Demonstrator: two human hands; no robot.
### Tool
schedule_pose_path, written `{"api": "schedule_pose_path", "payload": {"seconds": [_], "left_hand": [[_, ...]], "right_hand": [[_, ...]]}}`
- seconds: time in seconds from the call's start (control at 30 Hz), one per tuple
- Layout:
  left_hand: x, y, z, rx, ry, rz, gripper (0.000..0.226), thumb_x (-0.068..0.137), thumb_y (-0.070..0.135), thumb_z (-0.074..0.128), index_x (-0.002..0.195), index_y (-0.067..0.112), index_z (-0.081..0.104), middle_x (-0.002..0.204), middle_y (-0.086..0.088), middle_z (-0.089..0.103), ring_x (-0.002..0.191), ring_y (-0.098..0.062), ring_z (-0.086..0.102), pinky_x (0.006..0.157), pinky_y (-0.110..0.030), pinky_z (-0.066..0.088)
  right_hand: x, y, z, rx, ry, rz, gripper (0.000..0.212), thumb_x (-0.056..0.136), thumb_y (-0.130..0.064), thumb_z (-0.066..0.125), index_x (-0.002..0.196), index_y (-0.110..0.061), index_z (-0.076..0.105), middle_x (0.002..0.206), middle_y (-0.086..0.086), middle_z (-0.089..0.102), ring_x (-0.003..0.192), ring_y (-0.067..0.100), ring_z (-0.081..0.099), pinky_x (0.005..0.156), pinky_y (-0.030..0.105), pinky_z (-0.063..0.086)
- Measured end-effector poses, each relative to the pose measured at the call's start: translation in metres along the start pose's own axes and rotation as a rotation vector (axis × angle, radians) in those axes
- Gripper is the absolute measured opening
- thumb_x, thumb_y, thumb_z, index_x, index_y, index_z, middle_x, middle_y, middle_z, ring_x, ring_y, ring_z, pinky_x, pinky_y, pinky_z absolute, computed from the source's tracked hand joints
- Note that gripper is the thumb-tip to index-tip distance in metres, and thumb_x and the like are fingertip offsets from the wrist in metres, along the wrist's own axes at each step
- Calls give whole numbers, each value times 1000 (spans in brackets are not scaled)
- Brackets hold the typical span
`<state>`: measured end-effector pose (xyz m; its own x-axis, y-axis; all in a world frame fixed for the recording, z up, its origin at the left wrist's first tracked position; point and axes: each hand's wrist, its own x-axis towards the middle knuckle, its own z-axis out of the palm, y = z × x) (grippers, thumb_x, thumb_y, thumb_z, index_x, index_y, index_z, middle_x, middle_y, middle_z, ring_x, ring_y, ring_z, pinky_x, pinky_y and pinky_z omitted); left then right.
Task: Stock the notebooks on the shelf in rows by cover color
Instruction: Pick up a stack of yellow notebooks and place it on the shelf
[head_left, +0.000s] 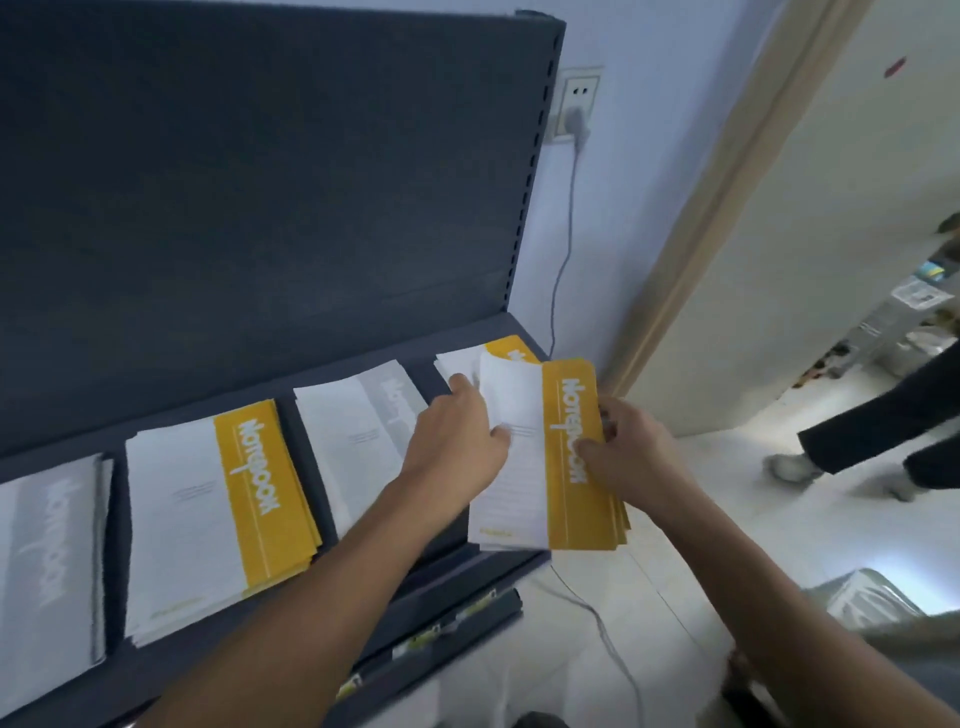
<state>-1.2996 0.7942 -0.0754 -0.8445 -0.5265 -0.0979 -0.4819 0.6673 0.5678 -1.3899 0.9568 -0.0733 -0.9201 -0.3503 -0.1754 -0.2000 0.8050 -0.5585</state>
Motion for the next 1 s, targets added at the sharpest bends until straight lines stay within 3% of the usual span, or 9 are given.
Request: {"api": "schedule_pose_path", "payload": {"seconds": [0.13, 0.27, 0.4, 0.53, 0.7, 1.0], "left_hand": [[20, 4, 13, -52, 77, -85, 40, 94, 32, 62, 120, 7, 46, 96, -4, 57, 83, -22, 56, 55, -27, 42], [42, 11, 26, -92, 161, -177, 38, 92, 31, 65, 117, 9, 49, 102, -7, 62, 91, -27, 64, 72, -40, 56], [64, 17, 36, -52, 216, -260, 41, 92, 28, 67, 123, 7, 50, 102, -8, 64, 91, -26, 66, 72, -37, 56], [76, 21, 48, 50, 253, -317, 44, 94, 25, 66, 127, 1, 50, 108, -12, 64, 95, -29, 66, 68, -31, 50], [78, 22, 62, 113, 283, -353, 35, 94, 23, 66, 121, 4, 53, 114, -11, 62, 97, -28, 65, 66, -28, 48], [78, 17, 70, 143, 309, -382, 35, 95, 30, 66, 118, 7, 55, 115, -9, 62, 98, -26, 66, 73, -30, 55]], "right_hand": [[45, 1, 1, -56, -26, -79, 35, 83, -19, 60, 117, -29, 65, 101, -2, 68, 100, 25, 61, 81, 35, 48], [90, 0, -1, -87, -99, -159, 33, 83, -14, 59, 115, -22, 66, 84, -3, 66, 86, 26, 60, 71, 34, 43], [126, -1, 0, -107, -187, -237, 29, 83, -14, 56, 108, -25, 65, 78, 0, 65, 83, 25, 62, 68, 34, 47], [155, 3, 13, -129, -259, -296, 19, 81, -19, 57, 98, -27, 60, 88, 4, 64, 86, 27, 62, 67, 33, 46], [170, 7, 24, -217, -312, -336, 32, 89, -23, 58, 121, -24, 57, 106, 6, 60, 87, 21, 56, 71, 32, 40], [175, 8, 26, -327, -319, -371, 49, 91, -29, 59, 136, -13, 50, 119, 10, 53, 112, 31, 56, 82, 38, 47]]}}
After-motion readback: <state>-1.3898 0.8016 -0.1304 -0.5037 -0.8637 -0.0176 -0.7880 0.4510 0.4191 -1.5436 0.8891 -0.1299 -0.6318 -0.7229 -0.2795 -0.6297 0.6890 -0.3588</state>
